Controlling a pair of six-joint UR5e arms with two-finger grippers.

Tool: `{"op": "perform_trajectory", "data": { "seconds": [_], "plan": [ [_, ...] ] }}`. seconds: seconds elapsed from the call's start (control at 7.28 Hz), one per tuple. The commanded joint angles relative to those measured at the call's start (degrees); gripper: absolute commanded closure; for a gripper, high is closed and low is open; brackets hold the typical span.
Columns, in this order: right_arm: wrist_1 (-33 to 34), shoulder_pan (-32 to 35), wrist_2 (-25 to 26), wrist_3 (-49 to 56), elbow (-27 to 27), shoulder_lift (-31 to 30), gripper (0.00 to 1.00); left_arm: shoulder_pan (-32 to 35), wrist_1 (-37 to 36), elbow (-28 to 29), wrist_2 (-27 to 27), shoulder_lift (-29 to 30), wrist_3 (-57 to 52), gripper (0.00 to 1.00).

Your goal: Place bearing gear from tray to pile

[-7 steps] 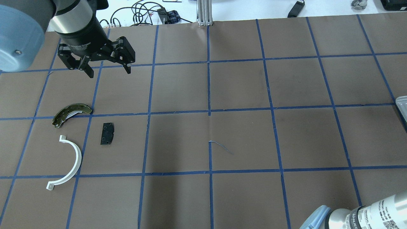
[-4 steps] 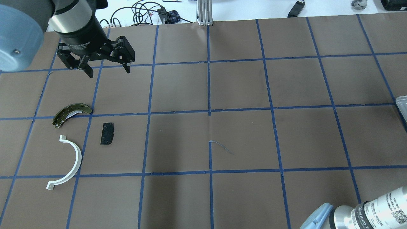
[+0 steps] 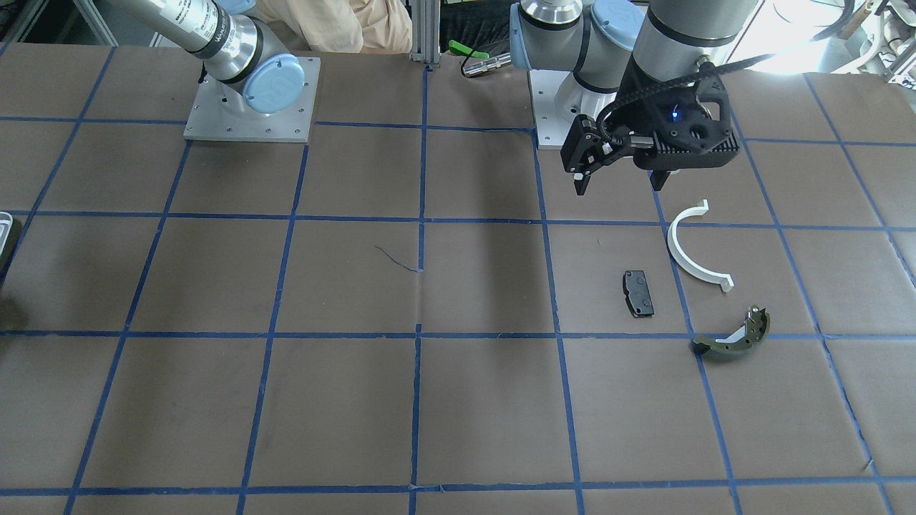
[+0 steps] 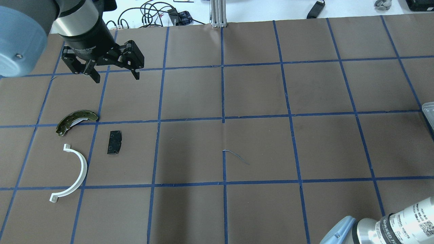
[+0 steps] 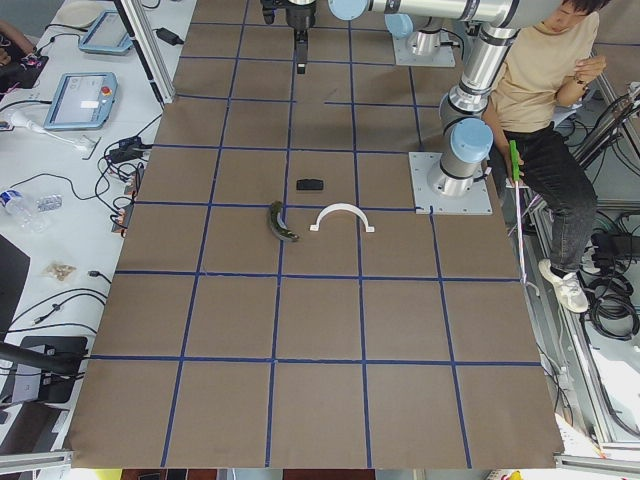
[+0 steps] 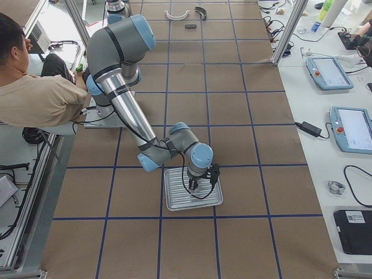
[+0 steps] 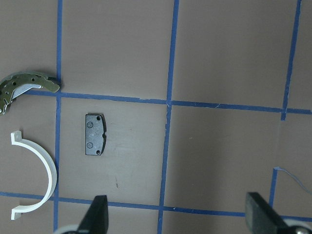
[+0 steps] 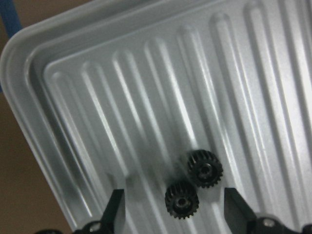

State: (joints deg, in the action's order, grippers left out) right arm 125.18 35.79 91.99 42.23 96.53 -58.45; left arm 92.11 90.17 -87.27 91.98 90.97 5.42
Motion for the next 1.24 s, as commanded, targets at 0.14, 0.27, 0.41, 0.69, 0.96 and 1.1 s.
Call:
{"op": "perform_trajectory", "data": {
  "seconds": [0.14, 0.27, 0.41, 0.69, 0.96, 1.1],
  "plan": [
    [1.7, -0.4, 0.2, 0.0, 1.2, -0.3, 0.44, 0.0, 0.0, 0.2, -0.2, 0.8, -3.5, 0.00],
    [1.5, -0.4, 0.2, 0.4, 1.3, -0.6, 0.51, 0.0, -0.1, 0.3, -0.7, 0.9, -3.6, 0.00],
    [1.4, -0.4, 0.2, 0.5, 1.3, -0.6, 0.56, -0.1, 0.9, 0.5, -1.2, 1.0, -3.6, 0.00],
    [0.9, -0.4, 0.2, 0.5, 1.4, -1.0, 0.66, -0.1, 2.1, 0.3, -1.1, 0.6, -3.6, 0.00],
    [0.9, -0.4, 0.3, 1.0, 1.4, -1.4, 0.75, -0.3, 1.9, 0.1, -1.0, 0.6, -3.5, 0.00],
    [0.8, -0.4, 1.3, 1.3, 1.6, -2.4, 0.79, -0.2, 2.5, 0.3, -0.8, -0.3, -3.6, 0.00]
  ]
}}
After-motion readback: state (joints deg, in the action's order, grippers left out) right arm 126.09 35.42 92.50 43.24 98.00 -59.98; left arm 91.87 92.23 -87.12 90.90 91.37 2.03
